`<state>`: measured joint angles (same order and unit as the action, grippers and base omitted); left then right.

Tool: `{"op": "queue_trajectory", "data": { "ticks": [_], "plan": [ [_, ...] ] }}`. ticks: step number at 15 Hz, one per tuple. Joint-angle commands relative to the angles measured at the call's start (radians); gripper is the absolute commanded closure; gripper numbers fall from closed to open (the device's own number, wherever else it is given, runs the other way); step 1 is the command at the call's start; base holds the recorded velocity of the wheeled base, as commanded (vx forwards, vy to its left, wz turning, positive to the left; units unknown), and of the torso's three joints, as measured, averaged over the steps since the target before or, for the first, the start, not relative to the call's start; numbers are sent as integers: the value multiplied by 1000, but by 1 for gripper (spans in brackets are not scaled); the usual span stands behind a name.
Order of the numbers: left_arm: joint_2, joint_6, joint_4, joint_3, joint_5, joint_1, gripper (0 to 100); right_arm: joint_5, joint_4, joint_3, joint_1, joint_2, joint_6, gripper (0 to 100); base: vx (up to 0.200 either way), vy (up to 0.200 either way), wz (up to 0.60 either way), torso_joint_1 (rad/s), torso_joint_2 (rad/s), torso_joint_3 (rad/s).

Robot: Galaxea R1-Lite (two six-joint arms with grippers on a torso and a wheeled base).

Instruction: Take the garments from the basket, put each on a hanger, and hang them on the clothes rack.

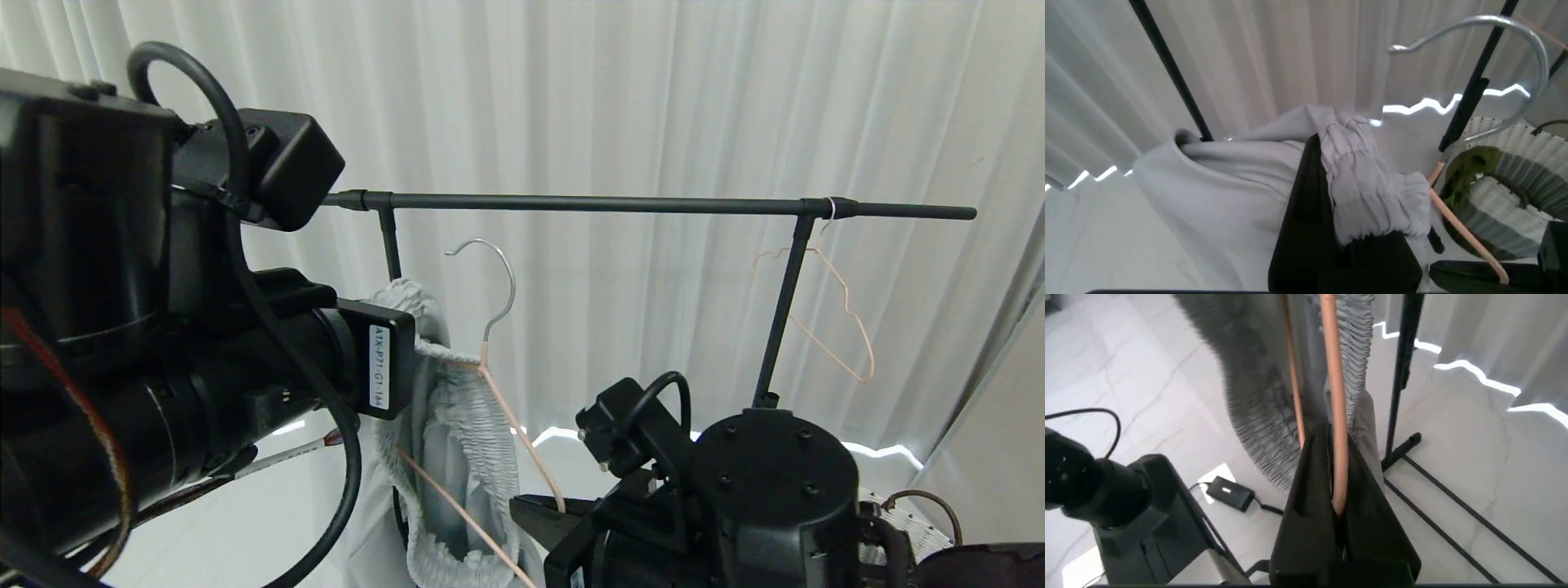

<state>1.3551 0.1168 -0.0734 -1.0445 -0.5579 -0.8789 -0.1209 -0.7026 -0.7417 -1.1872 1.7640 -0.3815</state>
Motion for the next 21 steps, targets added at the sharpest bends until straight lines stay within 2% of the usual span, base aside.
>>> {"op": "queue_trajectory", "data": {
  "ticks": [1, 5, 9, 13, 17, 18, 21],
  "plan": [
    [-21, -2, 0, -8, 0, -3, 100, -28, -60, 41, 5, -34, 3, 100, 0, 0, 0, 0, 0, 0],
    [-21, 0, 0, -14, 0, -15, 100, -62, -176, 68, 5, -34, 15, 100, 0, 0, 0, 0, 0, 0],
    [-21, 1, 0, -12, -2, -38, 100, -65, -244, 68, 12, -40, 44, 100, 0, 0, 0, 0, 0, 0],
    [-21, 1, 1, -12, -4, -38, 100, -65, -270, 68, 63, -58, 73, 100, 0, 0, 0, 0, 0, 0],
    [-16, -2, 1, -16, 0, -41, 100, -65, -293, 67, 67, -60, 102, 100, 0, 0, 0, 0, 0, 0],
    [-16, -2, 1, -14, 0, -43, 0, -63, -307, 67, 67, -60, 108, 100, 0, 0, 0, 0, 0, 0],
    [-17, -2, 1, -8, 0, -43, 0, -63, -324, 65, 67, -60, 122, 100, 0, 0, 0, 0, 0, 0]
  ]
}}
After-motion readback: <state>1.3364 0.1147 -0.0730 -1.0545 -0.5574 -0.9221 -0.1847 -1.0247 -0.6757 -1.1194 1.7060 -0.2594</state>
